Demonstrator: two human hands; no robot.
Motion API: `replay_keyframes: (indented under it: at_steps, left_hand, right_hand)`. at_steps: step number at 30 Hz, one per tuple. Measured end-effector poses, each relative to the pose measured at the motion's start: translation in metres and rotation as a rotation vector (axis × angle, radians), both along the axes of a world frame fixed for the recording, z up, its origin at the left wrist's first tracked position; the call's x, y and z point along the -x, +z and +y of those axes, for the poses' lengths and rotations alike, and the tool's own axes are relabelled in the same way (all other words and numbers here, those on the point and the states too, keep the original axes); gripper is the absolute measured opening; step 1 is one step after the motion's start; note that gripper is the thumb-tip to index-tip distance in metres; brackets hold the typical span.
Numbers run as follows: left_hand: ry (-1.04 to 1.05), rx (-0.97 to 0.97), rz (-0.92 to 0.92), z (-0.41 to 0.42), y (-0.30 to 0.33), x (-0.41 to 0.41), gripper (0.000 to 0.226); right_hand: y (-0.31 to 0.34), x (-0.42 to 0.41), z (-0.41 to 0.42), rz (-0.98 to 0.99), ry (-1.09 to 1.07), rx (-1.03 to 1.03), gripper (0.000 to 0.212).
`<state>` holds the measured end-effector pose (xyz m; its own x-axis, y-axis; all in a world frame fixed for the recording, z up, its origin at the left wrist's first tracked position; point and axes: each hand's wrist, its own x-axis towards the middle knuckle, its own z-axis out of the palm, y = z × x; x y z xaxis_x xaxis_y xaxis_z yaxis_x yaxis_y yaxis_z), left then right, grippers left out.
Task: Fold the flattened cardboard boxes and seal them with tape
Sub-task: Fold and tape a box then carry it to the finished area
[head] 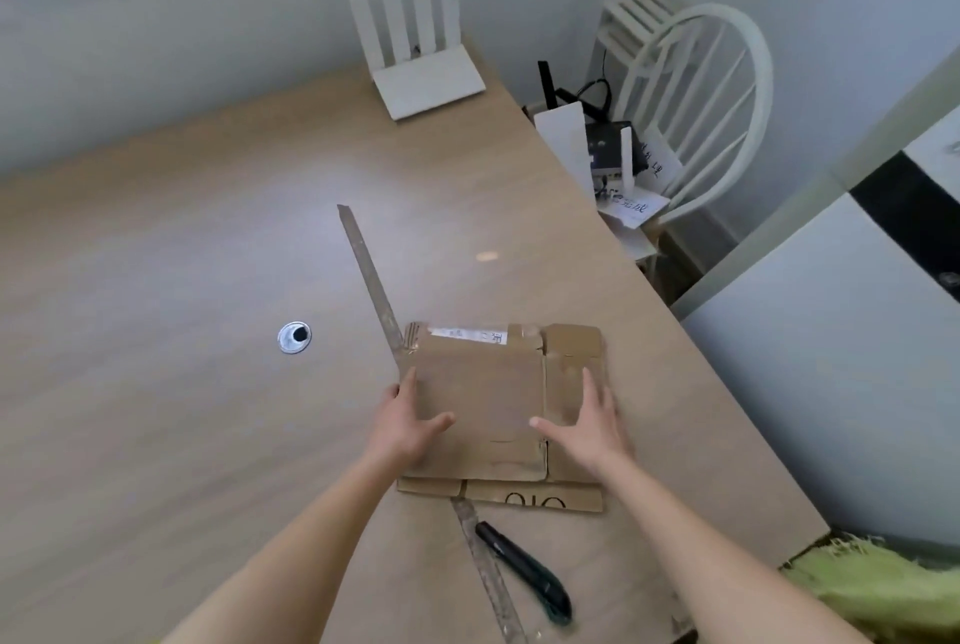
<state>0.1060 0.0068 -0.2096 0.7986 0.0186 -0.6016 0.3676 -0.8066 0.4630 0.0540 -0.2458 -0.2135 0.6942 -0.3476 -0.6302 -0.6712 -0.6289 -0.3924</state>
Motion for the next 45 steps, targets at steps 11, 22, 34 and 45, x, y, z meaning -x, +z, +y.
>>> replay_keyframes:
  at_steps: [11,22,34,45]
  left_hand:
    - [0.263,0.106,-0.137,0.010,0.009,0.007,0.118]
    - [0.391,0.427,-0.349,0.112,0.099,0.091,0.093]
    - [0.541,0.692,-0.406,0.198,0.152,0.218,0.076]
    - [0.622,0.679,-0.338,0.163,0.106,0.285,0.072]
  right_hand:
    - [0.013,-0.005,0.011,-0.109,-0.171,-0.081,0.134]
    - [0.108,0.063,0.079,-0.428,-0.022,-0.337,0.133]
    - [0.168,0.166,0.164,-0.502,0.246,-0.465,0.136]
    - [0.124,0.214,0.151,-0.365,0.175,-0.550,0.123]
